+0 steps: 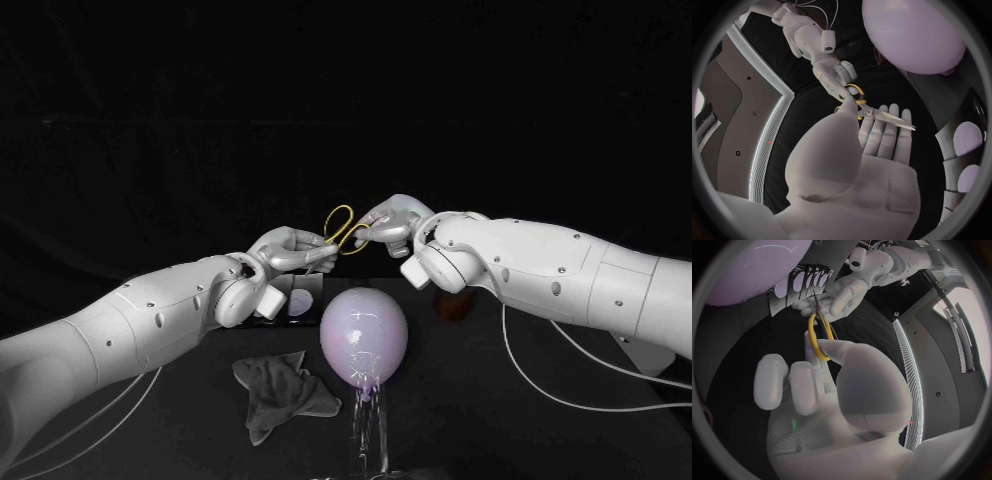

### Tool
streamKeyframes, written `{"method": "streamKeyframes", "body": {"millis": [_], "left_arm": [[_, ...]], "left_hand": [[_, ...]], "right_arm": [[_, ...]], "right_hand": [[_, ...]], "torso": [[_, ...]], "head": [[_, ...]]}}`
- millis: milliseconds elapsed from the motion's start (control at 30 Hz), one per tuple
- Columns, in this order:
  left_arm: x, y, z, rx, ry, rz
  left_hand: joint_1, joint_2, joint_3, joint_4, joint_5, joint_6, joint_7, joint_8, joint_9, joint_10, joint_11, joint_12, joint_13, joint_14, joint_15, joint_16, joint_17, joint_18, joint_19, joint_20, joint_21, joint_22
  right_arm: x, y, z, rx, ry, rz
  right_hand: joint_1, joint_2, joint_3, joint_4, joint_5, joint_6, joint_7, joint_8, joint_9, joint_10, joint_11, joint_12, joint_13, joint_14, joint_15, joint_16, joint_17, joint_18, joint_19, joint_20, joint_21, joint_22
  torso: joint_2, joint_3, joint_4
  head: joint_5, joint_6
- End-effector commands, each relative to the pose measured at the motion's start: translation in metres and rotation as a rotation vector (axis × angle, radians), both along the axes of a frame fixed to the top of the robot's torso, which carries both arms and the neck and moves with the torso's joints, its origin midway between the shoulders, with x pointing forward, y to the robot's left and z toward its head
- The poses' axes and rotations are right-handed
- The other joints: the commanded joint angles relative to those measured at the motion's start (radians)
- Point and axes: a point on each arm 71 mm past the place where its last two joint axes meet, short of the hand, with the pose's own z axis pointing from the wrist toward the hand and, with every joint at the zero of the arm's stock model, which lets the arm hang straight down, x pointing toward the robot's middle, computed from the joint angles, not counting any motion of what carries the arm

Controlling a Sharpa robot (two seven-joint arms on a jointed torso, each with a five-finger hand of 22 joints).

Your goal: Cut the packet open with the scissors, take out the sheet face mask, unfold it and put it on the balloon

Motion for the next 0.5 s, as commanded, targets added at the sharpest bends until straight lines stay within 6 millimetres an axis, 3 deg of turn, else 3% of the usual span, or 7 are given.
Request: {"method": "streamKeyframes", "body": {"millis": [33, 100, 300, 500], "left_arm": [[-0.0007, -0.0047, 0.0019, -0.002, -0.005, -0.029], [-0.0006, -0.0048, 0.0021, -0.002, -0.007, -0.027], [0.0002, -0.0032, 0.0029, -0.002, -0.020, -0.009], [0.0013, -0.0014, 0.0031, -0.001, -0.029, 0.006]], "left_hand": [[0.017, 0.013, 0.009, -0.003, 0.002, 0.013, 0.020, 0.008, 0.002, 0.019, -0.007, 0.005, 0.001, 0.020, -0.007, 0.007, 0.002, 0.016, 0.015, 0.001, 0.003, 0.001], [0.025, 0.023, 0.016, -0.003, 0.003, 0.021, 0.018, 0.011, 0.003, 0.029, -0.011, 0.008, 0.002, 0.025, -0.010, 0.008, 0.002, 0.016, 0.019, 0.001, 0.004, 0.001], [0.065, 0.094, 0.074, 0.000, 0.003, 0.077, -0.002, 0.036, 0.011, 0.094, -0.035, 0.023, 0.004, 0.041, -0.026, 0.007, 0.003, 0.016, 0.044, 0.001, 0.009, 0.001], [0.122, 0.123, 0.157, -0.009, 0.002, 0.121, -0.017, 0.061, 0.025, 0.158, -0.056, 0.031, 0.002, 0.080, -0.045, 0.019, 0.012, 0.019, 0.071, 0.002, 0.015, 0.003]], "right_arm": [[-0.0012, 0.0036, 0.0006, -0.009, -0.007, 0.032], [-0.0012, 0.0039, 0.0003, -0.009, -0.006, 0.033], [-0.0009, 0.0036, -0.0003, -0.009, -0.004, 0.031], [-0.0004, 0.0029, -0.0006, -0.010, -0.004, 0.029]], "right_hand": [[-0.001, 0.008, 0.009, -0.016, 0.006, 0.003, -0.002, 0.003, 0.001, 0.027, -0.020, 0.002, 0.001, 0.030, -0.007, 0.004, 0.001, 0.009, -0.003, -0.001, 0.001, 0.002], [-0.001, 0.008, 0.009, -0.016, 0.006, 0.003, -0.002, 0.003, 0.001, 0.027, -0.020, 0.002, 0.001, 0.030, -0.007, 0.004, 0.001, 0.009, -0.003, -0.001, 0.001, 0.002], [-0.001, 0.008, 0.009, -0.016, 0.006, 0.003, -0.002, 0.003, 0.001, 0.027, -0.020, 0.002, 0.001, 0.030, -0.007, 0.004, 0.001, 0.009, -0.003, -0.001, 0.001, 0.002], [-0.002, 0.008, 0.009, -0.016, 0.007, 0.002, -0.001, 0.003, 0.001, 0.027, -0.020, 0.002, 0.001, 0.030, -0.006, 0.004, 0.001, 0.010, -0.003, -0.001, 0.000, 0.001]], "torso": [[0.000, -0.0002, -0.0016], [0.001, 0.0000, -0.0015], [0.001, 0.0014, 0.0004], [0.002, 0.0002, -0.0016]], "head": [[0.001, 0.000], [0.002, 0.000], [0.002, -0.004], [0.003, -0.005]]}}
